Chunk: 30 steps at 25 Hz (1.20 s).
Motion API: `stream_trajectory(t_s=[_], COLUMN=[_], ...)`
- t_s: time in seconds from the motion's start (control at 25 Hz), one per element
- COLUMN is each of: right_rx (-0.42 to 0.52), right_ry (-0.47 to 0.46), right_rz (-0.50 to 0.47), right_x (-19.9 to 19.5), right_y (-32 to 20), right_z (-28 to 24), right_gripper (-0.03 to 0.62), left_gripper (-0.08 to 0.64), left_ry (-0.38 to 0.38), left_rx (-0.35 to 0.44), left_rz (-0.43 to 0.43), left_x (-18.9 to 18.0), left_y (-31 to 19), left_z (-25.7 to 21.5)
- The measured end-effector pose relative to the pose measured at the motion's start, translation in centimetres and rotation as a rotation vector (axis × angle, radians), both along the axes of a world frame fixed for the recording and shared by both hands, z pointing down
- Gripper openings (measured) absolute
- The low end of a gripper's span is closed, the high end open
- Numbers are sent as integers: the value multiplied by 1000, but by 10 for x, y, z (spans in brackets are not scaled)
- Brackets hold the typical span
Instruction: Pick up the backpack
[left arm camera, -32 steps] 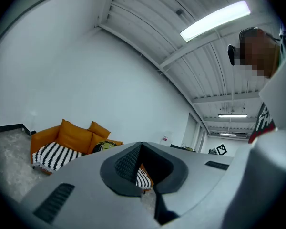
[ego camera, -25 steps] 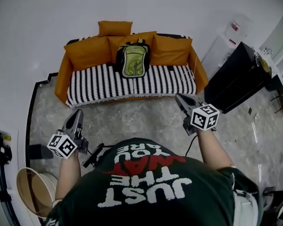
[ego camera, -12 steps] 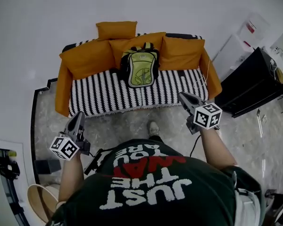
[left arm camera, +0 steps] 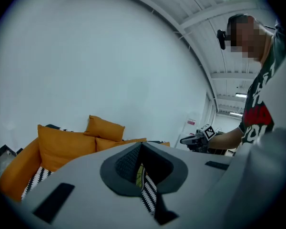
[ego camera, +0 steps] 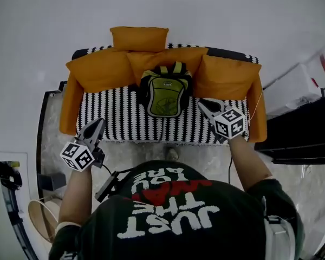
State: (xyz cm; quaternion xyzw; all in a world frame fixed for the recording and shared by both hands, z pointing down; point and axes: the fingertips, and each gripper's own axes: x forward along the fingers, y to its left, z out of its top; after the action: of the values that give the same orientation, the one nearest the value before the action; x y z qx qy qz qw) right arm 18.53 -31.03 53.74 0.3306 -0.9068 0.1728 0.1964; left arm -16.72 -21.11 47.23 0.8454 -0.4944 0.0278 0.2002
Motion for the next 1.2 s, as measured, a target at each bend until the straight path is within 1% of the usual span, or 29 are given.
stream_trajectory(t_s=[0.08, 0.12, 0.16, 0.24, 0.36, 0.44, 0.6, 0.76, 0.88, 0.96, 1.04, 1.08, 1.2], right_rx=[-20, -25, -24, -15, -18, -5, 68, 38, 3, -7, -5, -5, -34], right_ry=[36, 57, 81, 131, 198, 255, 409, 516, 583, 633, 655, 657, 666], right_rz=[-21, -34, -48, -79, -133, -172, -246, -326, -393, -436, -469, -485, -539], right_x=[1, 0, -1, -9, -30, -49, -89, -117, -124, -123, -122, -122, -122], right_y=[-25, -35, -46, -71, -99, -117, -154, -170, -176, -177, -177, -176, -170], right_z=[16, 24, 32, 46, 66, 77, 105, 152, 188, 206, 215, 217, 215], right_gripper=[65, 103, 126, 148, 173, 176, 176, 182, 215, 215, 213, 206, 154], left_gripper=[8, 8, 8, 8, 8, 8, 8, 8, 8, 8, 8, 8, 8], left_ry=[1, 12, 21, 24, 42, 62, 75, 84, 90, 103, 115, 120, 134], left_rx=[-48, -65, -76, -92, -128, -148, -171, -196, -214, -232, -245, -252, -272], left_rz=[3, 7, 13, 30, 59, 87, 165, 199, 206, 197, 192, 189, 185], left_x=[11, 16, 21, 30, 40, 46, 56, 51, 41, 34, 30, 29, 28], left_y=[-20, -27, -34, -47, -61, -72, -85, -91, -90, -86, -79, -76, -68], left_z=[7, 10, 14, 25, 43, 54, 71, 89, 102, 110, 118, 121, 129])
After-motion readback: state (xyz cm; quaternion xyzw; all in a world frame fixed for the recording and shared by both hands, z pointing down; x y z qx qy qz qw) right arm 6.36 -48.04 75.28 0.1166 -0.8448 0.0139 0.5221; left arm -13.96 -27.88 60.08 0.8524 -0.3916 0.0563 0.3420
